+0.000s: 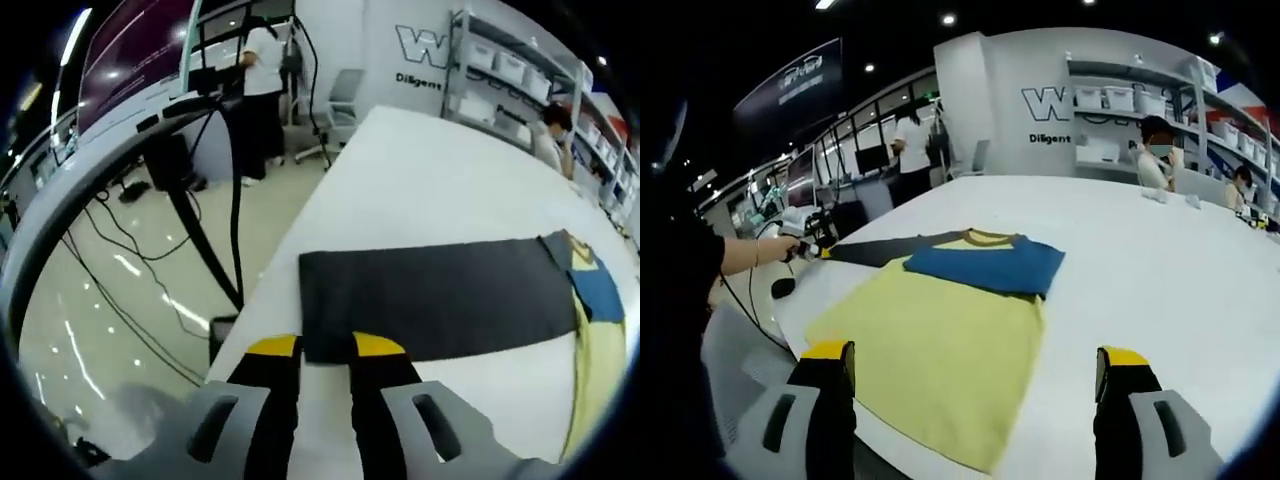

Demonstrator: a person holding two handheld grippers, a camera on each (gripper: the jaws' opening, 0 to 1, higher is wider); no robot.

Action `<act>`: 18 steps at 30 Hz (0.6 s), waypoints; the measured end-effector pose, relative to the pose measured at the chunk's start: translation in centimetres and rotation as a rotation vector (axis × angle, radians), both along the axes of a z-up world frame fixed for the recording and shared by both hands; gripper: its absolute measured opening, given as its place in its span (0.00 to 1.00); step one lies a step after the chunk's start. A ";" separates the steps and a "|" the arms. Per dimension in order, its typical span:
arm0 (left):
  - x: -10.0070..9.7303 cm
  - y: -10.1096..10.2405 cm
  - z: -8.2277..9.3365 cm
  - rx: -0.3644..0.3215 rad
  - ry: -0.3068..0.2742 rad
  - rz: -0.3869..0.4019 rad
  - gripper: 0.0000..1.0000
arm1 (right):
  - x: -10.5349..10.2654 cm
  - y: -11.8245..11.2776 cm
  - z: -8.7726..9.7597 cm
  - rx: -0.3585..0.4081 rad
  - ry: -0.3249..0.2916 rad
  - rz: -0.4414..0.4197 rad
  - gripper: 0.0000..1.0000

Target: Fold the garment on the visible template until the final outline fits inside the template.

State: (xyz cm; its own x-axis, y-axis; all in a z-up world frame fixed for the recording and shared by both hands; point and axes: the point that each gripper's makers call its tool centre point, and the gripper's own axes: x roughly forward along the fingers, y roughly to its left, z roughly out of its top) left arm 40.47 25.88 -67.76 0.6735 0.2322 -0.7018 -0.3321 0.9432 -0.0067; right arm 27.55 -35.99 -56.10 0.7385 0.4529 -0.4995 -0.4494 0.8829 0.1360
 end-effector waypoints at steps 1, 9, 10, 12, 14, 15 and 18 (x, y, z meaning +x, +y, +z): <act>-0.1 -0.1 0.1 -0.011 -0.013 0.009 0.08 | 0.0 0.0 0.0 -0.001 0.000 0.002 0.99; -0.6 -0.1 0.3 -0.009 -0.028 0.031 0.01 | 0.1 -0.2 -0.3 -0.027 0.001 -0.003 0.97; -0.7 -0.2 0.3 -0.002 -0.029 0.029 0.01 | 0.1 -0.2 -0.2 -0.026 0.000 -0.002 0.97; -1.0 -0.4 0.4 0.011 -0.025 0.027 0.00 | 0.2 -0.2 0.0 -0.020 -0.005 -0.001 0.98; -1.2 -0.5 0.4 0.014 -0.026 0.021 0.00 | 0.2 -0.2 0.0 -0.023 -0.007 0.000 0.97; -1.4 -0.5 0.5 0.016 -0.024 0.024 0.00 | 0.2 -0.2 -0.1 -0.028 -0.004 0.003 0.97; -1.5 -0.5 0.5 0.025 -0.019 0.025 0.00 | 0.2 -0.1 -0.2 -0.031 -0.002 0.008 0.97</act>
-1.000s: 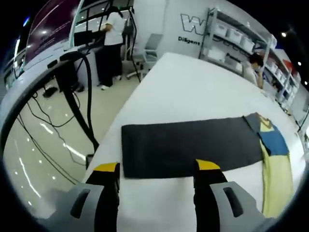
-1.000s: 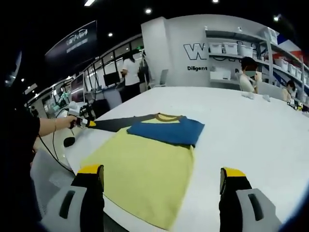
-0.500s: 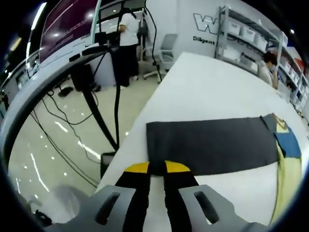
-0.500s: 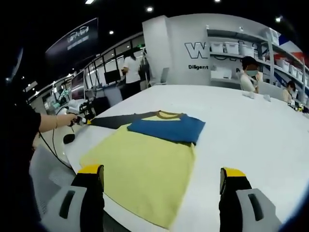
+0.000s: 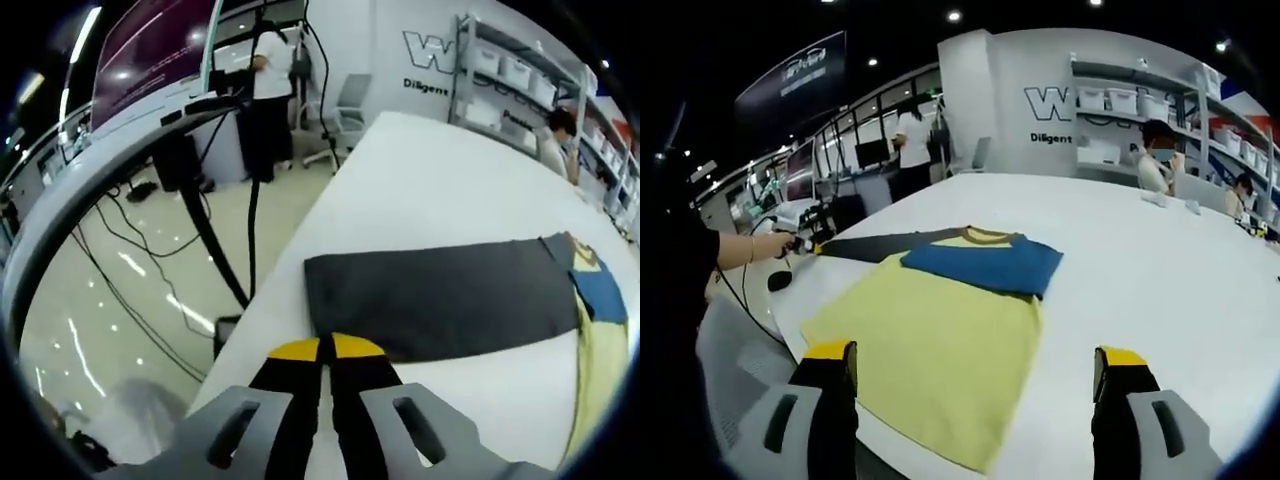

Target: Fold the garment on the visible template until the final outline fits inside the template.

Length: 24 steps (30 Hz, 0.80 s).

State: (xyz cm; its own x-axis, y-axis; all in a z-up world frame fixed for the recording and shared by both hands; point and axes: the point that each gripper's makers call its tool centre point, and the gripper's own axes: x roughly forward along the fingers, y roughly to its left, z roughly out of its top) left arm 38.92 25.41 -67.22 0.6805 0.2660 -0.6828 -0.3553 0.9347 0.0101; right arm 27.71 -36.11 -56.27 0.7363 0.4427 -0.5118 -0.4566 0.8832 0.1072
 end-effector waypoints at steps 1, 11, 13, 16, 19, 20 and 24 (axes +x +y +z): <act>0.0 0.0 0.0 0.001 0.001 -0.001 0.00 | -0.1 0.1 -0.1 0.002 0.005 0.003 0.98; 0.3 -0.7 1.2 0.044 0.007 -0.034 0.00 | -0.4 -0.1 -0.4 0.023 0.030 -0.002 0.99; 1.0 -1.4 2.2 0.038 -0.030 -0.059 0.00 | -0.4 -0.1 -0.6 0.015 0.033 0.001 0.99; 1.5 -2.7 2.8 0.042 -0.019 -0.115 0.00 | -0.5 -0.2 -0.8 0.005 0.036 0.005 0.99; 2.0 -3.9 3.7 0.067 -0.029 -0.164 0.00 | -0.4 -0.2 -0.9 -0.004 0.037 0.003 0.99; 2.2 -4.4 4.0 0.063 -0.039 -0.178 0.00 | -0.4 -0.2 -0.9 -0.006 0.038 0.002 0.99; 3.4 -6.4 5.4 0.070 -0.066 -0.236 0.00 | -0.4 0.1 -0.9 -0.002 0.038 0.006 0.99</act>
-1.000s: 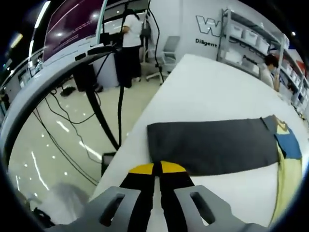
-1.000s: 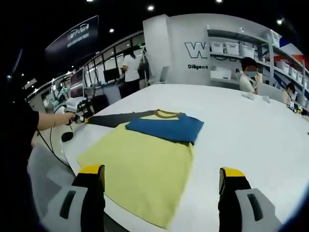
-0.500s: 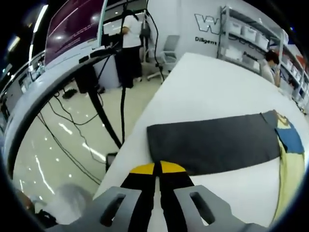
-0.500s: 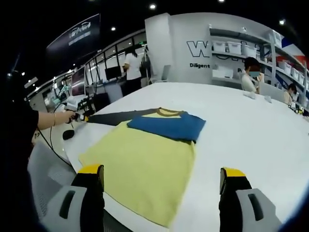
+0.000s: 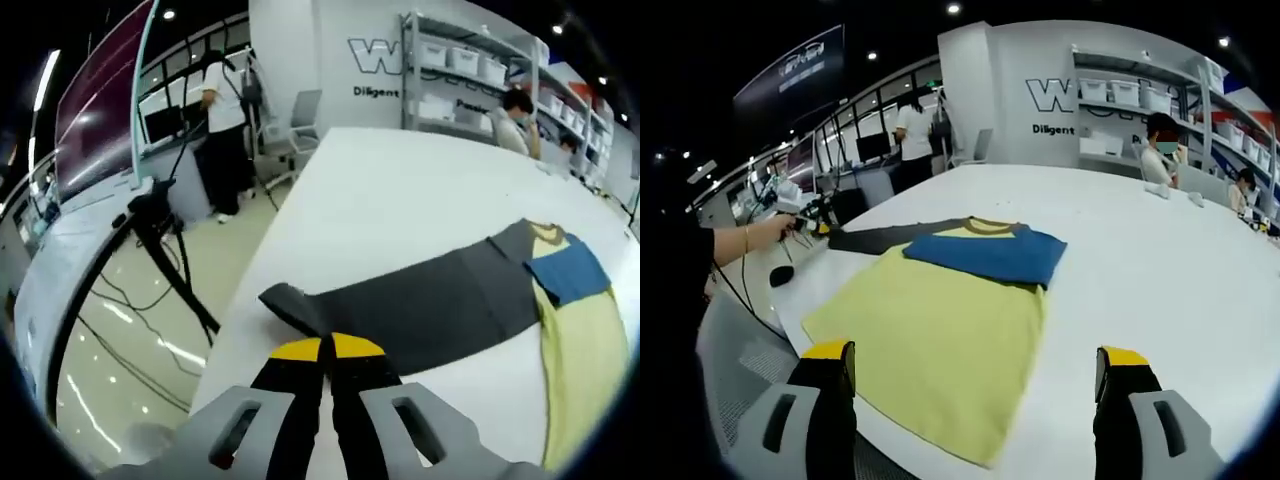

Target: Fold the garment on the visible template until the final outline fits inside the template.

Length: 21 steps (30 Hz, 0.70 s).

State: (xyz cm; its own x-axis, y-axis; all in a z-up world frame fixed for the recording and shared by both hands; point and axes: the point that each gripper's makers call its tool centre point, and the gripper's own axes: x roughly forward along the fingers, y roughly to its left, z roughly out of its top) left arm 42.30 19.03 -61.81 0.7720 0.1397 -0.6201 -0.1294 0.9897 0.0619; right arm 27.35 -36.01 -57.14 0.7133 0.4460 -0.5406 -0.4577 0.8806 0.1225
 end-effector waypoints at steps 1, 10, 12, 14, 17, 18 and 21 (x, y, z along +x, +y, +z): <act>0.2 -0.8 0.5 0.000 -0.006 -0.016 0.00 | 0.0 0.0 0.0 -0.001 0.002 0.002 0.99; 2.4 -6.3 3.9 -0.036 -0.081 -0.133 0.00 | -0.3 0.3 -0.4 -0.032 0.010 0.011 0.99; 2.8 -7.8 4.6 -0.040 -0.089 -0.170 0.00 | -0.5 0.5 -0.5 -0.034 0.014 0.017 0.99; 3.2 -9.2 5.4 -0.061 -0.105 -0.195 0.00 | -0.6 0.6 -0.6 -0.035 0.017 0.017 0.99; 3.2 -11.0 6.3 -0.072 -0.113 -0.237 0.00 | -0.9 0.7 -0.9 -0.065 0.022 0.031 0.99; 3.1 -12.0 6.8 -0.086 -0.120 -0.256 0.00 | -1.0 0.8 -1.0 -0.070 0.026 0.036 0.99; 3.2 -13.6 7.8 -0.106 -0.136 -0.280 0.00 | -1.2 0.9 -1.1 -0.065 0.033 0.038 0.99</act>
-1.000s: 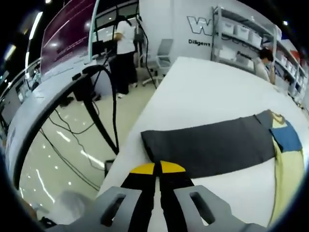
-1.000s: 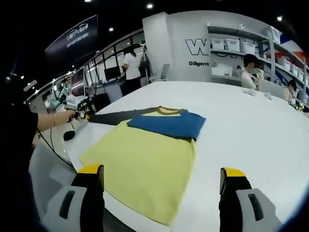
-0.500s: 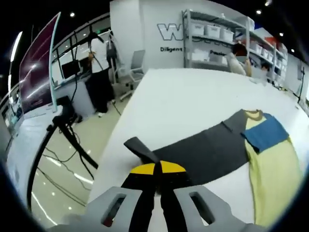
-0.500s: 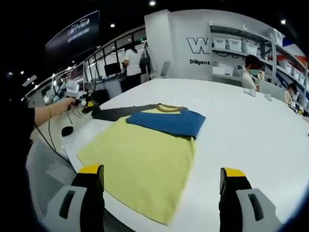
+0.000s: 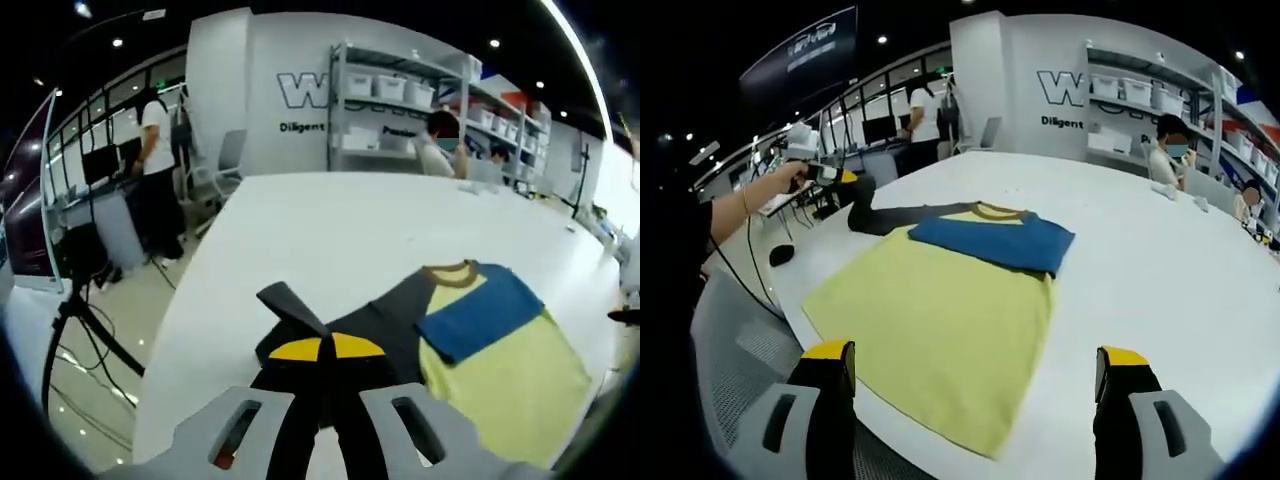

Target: Fold the garment on the visible template until the final outline fits inside the template.

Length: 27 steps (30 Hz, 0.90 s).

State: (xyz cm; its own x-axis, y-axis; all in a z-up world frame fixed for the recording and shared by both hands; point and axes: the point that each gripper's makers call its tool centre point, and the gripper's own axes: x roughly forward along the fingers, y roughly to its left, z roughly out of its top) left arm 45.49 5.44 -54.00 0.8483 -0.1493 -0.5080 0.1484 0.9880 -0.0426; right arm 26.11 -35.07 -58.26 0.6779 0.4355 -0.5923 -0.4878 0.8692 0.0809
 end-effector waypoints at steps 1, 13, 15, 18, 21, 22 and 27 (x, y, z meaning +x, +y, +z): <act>0.1 -0.4 0.3 -0.002 -0.007 -0.005 0.00 | -0.1 0.1 0.0 0.002 0.003 0.000 0.99; 1.1 -7.9 1.8 -0.022 -0.026 -0.161 0.00 | -0.7 0.1 -0.4 -0.008 0.024 0.015 0.99; 1.4 -9.0 2.0 -0.033 -0.029 -0.180 0.00 | -0.9 0.1 -0.5 -0.007 0.028 0.017 0.99; 1.7 -11.2 2.5 -0.062 -0.039 -0.222 0.00 | -1.0 0.1 -0.5 -0.010 0.031 0.017 0.99; 2.1 -12.9 2.7 -0.060 -0.046 -0.256 0.00 | -1.0 0.0 -0.5 -0.010 0.031 0.015 0.99; 2.2 -13.6 2.8 -0.062 -0.048 -0.267 0.00 | -1.0 0.0 -0.5 -0.010 0.033 0.014 0.99; 2.8 -16.8 3.2 -0.121 -0.066 -0.317 0.00 | -1.0 -0.3 -0.8 -0.015 0.044 0.008 0.99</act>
State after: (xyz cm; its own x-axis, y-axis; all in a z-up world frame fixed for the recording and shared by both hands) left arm 48.24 -11.37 -50.75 0.7803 -0.4666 -0.4163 0.4535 0.8807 -0.1371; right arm 25.07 -35.39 -59.06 0.6472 0.4315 -0.6284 -0.4911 0.8665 0.0892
